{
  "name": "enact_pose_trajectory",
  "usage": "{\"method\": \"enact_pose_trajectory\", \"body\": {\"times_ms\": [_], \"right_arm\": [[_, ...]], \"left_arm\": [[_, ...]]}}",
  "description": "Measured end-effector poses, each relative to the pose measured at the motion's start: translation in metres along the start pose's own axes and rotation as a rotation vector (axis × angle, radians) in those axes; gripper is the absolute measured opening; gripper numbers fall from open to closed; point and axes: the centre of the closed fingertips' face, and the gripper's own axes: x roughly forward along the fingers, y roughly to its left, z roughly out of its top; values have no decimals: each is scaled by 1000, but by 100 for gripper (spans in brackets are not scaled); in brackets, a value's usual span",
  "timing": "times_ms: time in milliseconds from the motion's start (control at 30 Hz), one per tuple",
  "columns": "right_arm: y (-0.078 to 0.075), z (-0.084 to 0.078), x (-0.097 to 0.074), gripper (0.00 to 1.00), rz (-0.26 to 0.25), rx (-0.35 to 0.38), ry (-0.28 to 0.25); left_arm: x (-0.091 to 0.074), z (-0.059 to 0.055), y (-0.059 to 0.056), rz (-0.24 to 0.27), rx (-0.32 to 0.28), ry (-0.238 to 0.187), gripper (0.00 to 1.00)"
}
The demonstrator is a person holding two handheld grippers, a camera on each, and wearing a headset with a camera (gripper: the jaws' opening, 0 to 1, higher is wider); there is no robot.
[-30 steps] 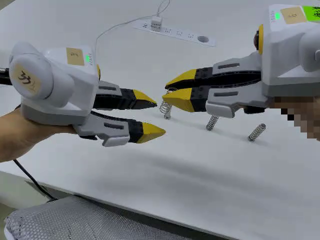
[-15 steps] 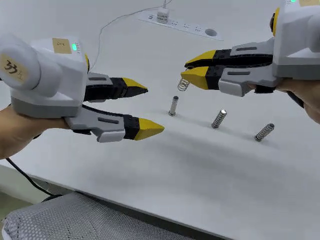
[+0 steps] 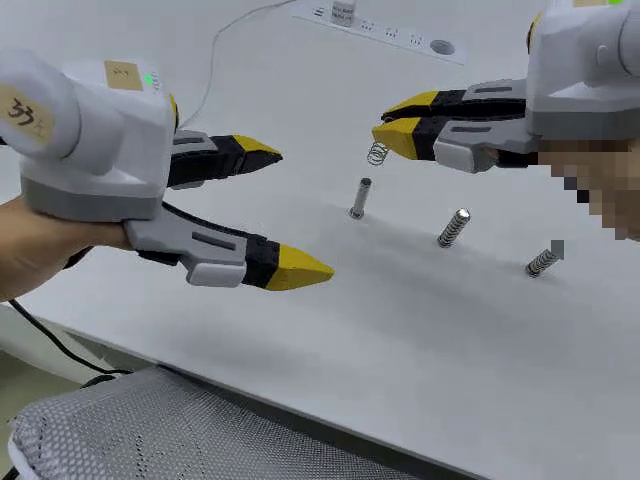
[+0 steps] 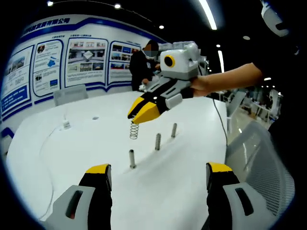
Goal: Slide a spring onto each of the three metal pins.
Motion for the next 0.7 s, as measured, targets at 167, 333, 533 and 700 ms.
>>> {"method": "enact_pose_trajectory", "body": {"times_ms": [167, 333, 533, 700], "right_arm": [[-1, -12, 11, 10, 0, 29, 17], [0, -20, 18, 10, -4, 31, 42], [-1, -28, 22, 10, -2, 26, 69], [-3, -34, 23, 10, -5, 27, 87]], "left_arm": [[0, 1, 1, 8, -22, -10, 91], [0, -5, 1, 13, -43, -1, 99], [1, -9, 1, 20, -54, 8, 100], [2, -13, 2, 20, -58, 21, 100]]}}
